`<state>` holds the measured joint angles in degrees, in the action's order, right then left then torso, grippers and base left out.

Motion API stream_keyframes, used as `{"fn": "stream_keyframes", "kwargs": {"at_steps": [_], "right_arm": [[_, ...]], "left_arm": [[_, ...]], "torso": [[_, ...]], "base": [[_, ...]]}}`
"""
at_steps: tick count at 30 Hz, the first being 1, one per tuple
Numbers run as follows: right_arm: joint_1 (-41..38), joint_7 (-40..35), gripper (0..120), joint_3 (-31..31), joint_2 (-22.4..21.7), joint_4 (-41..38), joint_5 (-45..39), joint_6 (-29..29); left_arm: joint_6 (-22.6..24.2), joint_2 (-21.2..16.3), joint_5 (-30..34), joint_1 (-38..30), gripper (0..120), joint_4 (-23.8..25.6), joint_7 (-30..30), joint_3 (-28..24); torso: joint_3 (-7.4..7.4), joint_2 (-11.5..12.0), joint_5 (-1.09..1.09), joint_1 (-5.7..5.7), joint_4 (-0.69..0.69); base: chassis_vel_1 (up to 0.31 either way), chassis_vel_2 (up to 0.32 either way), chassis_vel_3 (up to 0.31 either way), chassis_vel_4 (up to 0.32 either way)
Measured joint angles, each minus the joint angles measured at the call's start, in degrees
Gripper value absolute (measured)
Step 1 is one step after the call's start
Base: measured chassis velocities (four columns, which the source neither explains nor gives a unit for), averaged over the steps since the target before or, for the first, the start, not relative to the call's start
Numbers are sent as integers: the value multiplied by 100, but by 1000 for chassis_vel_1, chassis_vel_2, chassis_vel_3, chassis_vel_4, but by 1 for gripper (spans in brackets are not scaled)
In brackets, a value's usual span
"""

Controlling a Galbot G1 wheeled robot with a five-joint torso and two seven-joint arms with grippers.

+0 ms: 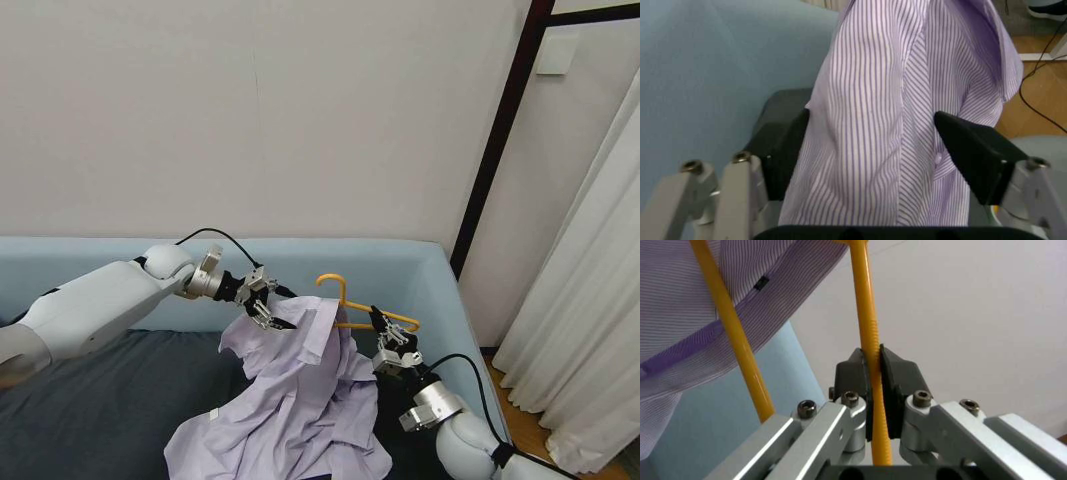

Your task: Pick up the clothes from the sofa and hang them on the clothes hanger.

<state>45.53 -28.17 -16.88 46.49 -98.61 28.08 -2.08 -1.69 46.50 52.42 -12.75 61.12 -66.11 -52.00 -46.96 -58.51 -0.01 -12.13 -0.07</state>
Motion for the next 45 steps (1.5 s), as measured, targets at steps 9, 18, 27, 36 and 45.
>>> {"fn": "stream_keyframes", "kwargs": {"at_steps": [9, 18, 27, 36, 45], "right_arm": [[7, 5, 4, 6, -41, -3, 40, 94], [-41, 11, 4, -48, -16, 1, 48, 125], [-66, -12, 8, -95, 42, -79, -163, 125], [252, -8, 38, -15, -16, -469, -371, 346], [1397, 227, 75, 568, -13, -397, -650, 907]], "left_arm": [[23, 66, -14, 19, 39, -60, 21, -57], [-17, -39, -19, 81, 5, 92, 230, -69], [-34, -171, -13, 125, 2, 247, 327, -47], [-88, -180, -22, 135, 2, 259, 415, -45], [-225, -199, -25, 156, 2, 205, 559, 150]], "torso": [[0, 0, 0, 0, 0], [0, 0, 0, 0, 0], [0, 0, 0, 0, 0], [0, 0, 0, 0, 0], [0, -1, 0, 0, -2]], "base": [[0, 0, 0, 0], [0, 0, 0, 0], [0, 0, 0, 0], [0, 0, 0, 0], [0, 0, 0, 0]]}}
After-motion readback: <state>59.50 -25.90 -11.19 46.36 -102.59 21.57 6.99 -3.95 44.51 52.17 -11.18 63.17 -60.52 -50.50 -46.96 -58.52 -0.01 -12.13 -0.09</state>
